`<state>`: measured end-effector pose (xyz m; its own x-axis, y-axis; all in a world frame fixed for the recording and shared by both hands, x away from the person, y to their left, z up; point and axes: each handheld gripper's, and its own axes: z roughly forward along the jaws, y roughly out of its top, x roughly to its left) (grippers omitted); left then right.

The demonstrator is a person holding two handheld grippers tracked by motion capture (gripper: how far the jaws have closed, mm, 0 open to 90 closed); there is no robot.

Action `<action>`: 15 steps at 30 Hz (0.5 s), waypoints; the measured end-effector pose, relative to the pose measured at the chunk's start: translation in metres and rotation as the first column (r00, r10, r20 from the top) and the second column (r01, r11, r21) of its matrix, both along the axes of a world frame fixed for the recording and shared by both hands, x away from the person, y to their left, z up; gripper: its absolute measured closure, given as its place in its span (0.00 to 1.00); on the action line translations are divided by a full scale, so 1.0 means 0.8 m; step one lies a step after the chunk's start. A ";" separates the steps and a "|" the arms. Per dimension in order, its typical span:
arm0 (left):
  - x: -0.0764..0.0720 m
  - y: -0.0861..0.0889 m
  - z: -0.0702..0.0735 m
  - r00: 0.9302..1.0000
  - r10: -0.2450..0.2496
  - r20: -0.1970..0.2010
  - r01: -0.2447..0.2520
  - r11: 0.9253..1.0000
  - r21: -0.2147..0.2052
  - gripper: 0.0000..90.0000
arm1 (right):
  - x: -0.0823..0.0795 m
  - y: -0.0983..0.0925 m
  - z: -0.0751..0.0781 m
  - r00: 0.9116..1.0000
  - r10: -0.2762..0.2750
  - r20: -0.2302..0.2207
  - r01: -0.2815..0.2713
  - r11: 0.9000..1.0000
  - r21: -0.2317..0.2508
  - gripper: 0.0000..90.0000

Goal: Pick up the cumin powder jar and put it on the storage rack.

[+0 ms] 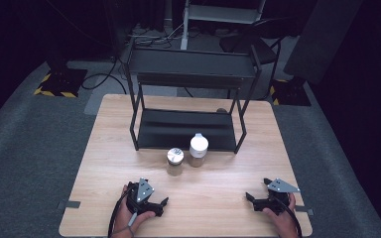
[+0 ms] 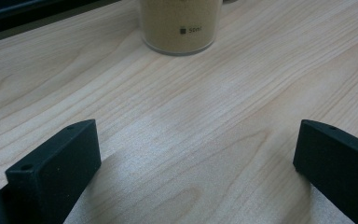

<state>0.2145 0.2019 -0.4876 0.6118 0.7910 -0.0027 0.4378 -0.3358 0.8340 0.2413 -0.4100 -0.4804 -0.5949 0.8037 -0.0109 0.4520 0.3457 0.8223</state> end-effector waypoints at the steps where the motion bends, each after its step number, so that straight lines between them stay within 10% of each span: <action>1: 0.000 0.000 0.000 1.000 0.001 0.000 -0.001 1.000 0.000 0.00 | 0.000 0.000 0.000 1.000 0.000 0.000 0.000 1.000 0.000 0.00; 15: 0.000 -0.001 0.000 1.000 0.002 0.000 -0.002 1.000 0.001 0.00 | -0.001 0.001 0.000 1.000 -0.003 0.000 0.003 1.000 0.000 0.00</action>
<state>0.2146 0.2015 -0.4874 0.6104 0.7921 -0.0022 0.4387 -0.3358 0.8335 0.2407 -0.4095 -0.4803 -0.5921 0.8058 -0.0113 0.4530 0.3445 0.8222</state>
